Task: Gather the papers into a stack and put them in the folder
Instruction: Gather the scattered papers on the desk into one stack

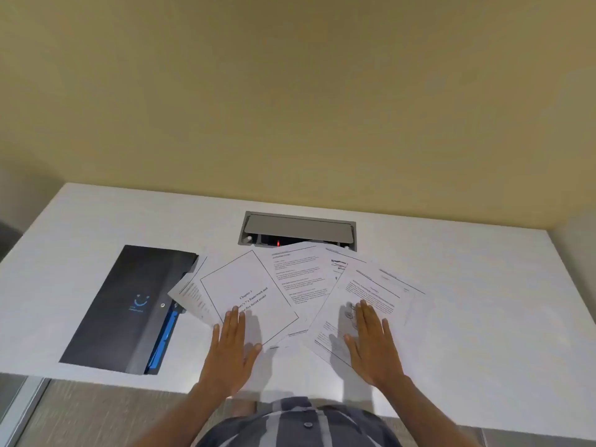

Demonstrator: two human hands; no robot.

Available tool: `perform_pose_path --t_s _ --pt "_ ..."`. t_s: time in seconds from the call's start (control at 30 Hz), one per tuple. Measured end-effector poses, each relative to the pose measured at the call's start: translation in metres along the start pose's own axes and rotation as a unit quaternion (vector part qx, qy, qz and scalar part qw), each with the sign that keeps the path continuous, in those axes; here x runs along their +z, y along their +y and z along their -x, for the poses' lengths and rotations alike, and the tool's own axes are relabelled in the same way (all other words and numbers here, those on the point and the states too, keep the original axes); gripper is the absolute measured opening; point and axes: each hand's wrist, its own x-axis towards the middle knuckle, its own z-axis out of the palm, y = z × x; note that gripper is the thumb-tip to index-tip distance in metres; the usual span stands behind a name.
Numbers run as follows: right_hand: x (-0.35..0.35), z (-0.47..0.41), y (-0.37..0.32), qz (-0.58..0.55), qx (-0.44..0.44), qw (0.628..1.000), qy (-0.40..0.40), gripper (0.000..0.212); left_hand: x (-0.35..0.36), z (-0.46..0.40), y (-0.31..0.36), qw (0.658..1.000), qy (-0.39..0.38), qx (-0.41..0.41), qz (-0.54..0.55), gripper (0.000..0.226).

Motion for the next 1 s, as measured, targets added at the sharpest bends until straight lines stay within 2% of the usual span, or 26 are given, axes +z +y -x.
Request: perform_pose_path --t_s 0.13,0.2,0.37,0.47,0.53,0.67,0.9,1.0 --pt "0.007 0.007 -0.001 0.003 0.018 1.0 -0.013 0.075 0.005 0.004 -0.006 0.998 -0.033 -0.042 0.017 0.108" --pt "0.005 0.006 -0.001 -0.005 0.03 0.999 -0.032 0.075 0.003 0.002 -0.009 0.996 -0.034 -0.073 0.037 0.092" --pt "-0.016 -0.007 0.02 -0.085 0.083 0.993 -0.02 0.078 -0.022 -0.025 -0.031 0.991 0.033 -0.129 0.026 0.067" --pt "-0.028 -0.021 0.039 -0.151 0.154 0.976 -0.01 0.082 -0.042 -0.051 -0.043 0.981 0.076 -0.153 0.094 0.062" --pt "-0.035 -0.03 0.051 -0.182 0.203 0.962 -0.011 0.094 -0.052 -0.072 -0.053 0.976 0.085 -0.164 0.119 0.071" --pt "-0.044 -0.051 0.072 -0.198 0.25 0.948 -0.013 0.112 -0.061 -0.102 -0.073 0.978 0.089 -0.172 0.081 0.094" --pt "-0.046 -0.082 0.083 -0.137 0.232 0.963 -0.019 0.128 -0.051 -0.121 -0.079 0.979 0.06 -0.181 0.075 0.142" --pt "-0.041 -0.087 0.084 -0.086 0.224 0.97 -0.048 0.134 -0.044 -0.125 -0.076 0.978 0.025 -0.193 0.078 0.148"
